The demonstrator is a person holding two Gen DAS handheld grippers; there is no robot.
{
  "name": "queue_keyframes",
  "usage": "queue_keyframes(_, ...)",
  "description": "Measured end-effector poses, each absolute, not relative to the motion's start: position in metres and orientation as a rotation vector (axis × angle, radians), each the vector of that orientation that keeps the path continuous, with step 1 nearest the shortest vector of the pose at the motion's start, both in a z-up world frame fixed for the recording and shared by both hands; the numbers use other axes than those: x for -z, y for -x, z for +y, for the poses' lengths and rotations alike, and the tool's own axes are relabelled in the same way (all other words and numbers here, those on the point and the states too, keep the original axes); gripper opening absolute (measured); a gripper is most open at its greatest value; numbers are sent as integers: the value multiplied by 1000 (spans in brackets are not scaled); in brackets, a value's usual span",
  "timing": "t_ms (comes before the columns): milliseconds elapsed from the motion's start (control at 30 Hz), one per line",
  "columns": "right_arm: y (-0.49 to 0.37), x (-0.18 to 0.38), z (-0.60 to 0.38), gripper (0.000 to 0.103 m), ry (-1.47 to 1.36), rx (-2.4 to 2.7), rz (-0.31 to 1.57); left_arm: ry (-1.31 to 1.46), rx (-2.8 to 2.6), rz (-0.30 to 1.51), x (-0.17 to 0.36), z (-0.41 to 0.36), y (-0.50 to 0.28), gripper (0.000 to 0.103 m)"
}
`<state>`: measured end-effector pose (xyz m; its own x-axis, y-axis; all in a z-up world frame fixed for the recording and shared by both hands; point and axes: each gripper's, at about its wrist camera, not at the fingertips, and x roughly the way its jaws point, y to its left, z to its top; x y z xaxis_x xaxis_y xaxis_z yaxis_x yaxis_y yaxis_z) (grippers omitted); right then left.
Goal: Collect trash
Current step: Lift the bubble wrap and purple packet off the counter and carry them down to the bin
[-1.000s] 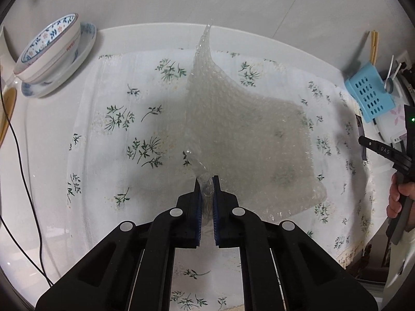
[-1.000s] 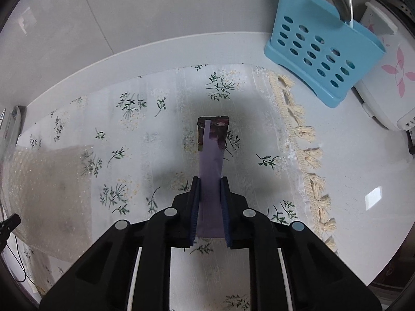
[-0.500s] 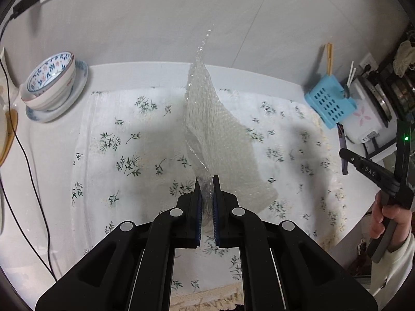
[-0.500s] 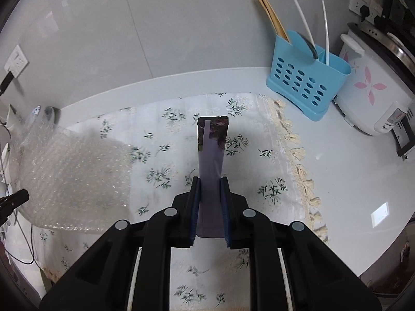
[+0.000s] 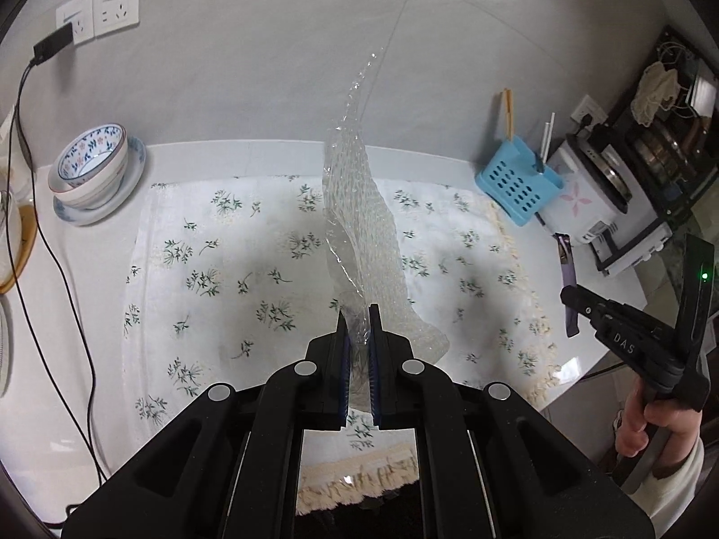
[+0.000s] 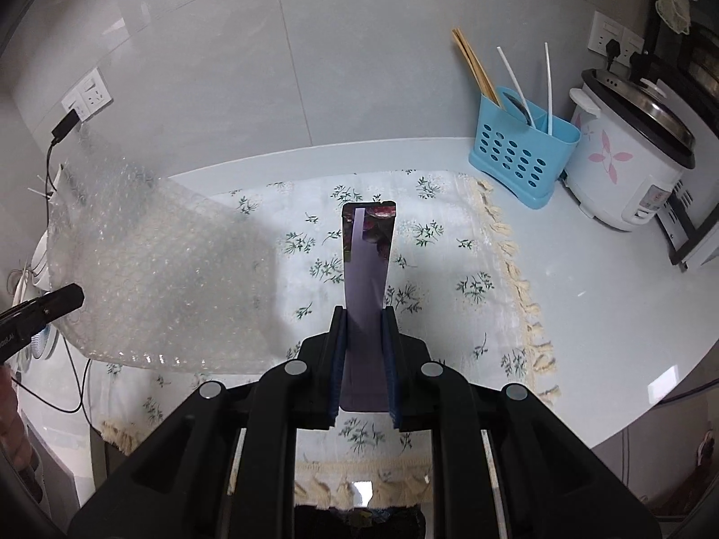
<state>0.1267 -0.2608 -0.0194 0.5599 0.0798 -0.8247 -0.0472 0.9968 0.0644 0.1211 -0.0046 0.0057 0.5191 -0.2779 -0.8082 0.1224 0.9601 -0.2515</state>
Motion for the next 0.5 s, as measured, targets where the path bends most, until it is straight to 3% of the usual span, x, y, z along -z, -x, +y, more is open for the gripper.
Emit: queue_keyframes(500,-32,2,-265,15,-43,-65,958,111,250,984,-16,-43,-43,6)
